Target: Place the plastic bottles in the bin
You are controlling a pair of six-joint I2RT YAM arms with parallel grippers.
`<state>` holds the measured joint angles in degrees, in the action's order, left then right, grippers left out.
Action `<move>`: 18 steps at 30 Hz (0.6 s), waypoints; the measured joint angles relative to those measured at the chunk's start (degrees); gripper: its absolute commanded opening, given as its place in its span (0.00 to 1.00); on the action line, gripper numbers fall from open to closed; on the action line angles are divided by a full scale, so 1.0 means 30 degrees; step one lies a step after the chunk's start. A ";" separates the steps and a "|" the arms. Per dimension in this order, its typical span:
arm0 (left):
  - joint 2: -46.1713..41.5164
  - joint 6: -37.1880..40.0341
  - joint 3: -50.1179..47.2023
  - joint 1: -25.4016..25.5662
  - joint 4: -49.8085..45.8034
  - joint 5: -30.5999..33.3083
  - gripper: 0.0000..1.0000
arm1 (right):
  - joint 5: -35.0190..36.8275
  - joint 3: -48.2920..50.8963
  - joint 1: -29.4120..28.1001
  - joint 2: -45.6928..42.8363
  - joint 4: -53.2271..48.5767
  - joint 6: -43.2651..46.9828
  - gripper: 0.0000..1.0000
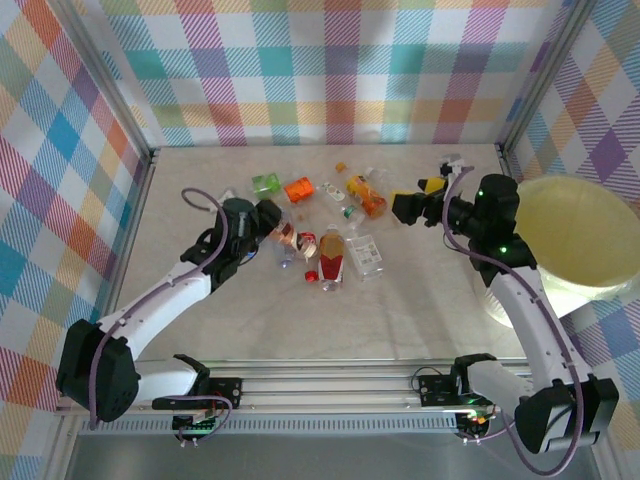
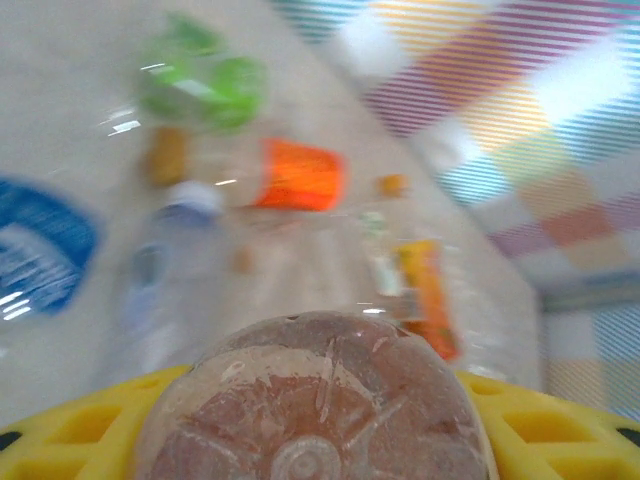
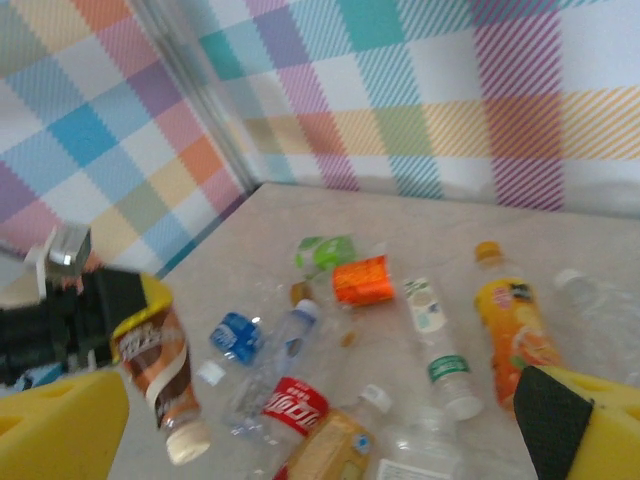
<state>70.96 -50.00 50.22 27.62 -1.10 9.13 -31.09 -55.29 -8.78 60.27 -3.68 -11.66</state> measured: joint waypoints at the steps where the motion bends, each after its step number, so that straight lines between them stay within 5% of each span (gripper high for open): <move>1: 0.0007 0.0612 0.0423 0.0000 0.0459 -0.0896 0.53 | -0.0401 0.0000 -0.0102 0.0255 0.0015 -0.0087 1.00; 8: 0.1872 0.3381 0.3519 0.0699 0.3388 -0.6222 0.53 | -0.2878 -0.0576 -0.1807 0.1617 -0.0831 0.0255 1.00; 18: 0.4634 0.5180 0.6295 0.2273 0.5668 -1.0542 0.53 | -0.4029 -0.2433 -0.3840 0.3104 -0.1749 0.0372 0.99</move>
<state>84.86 -34.46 69.10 34.44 15.90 -22.50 -43.18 -62.59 -20.29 69.58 -8.93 -10.55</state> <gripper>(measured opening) 0.576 0.997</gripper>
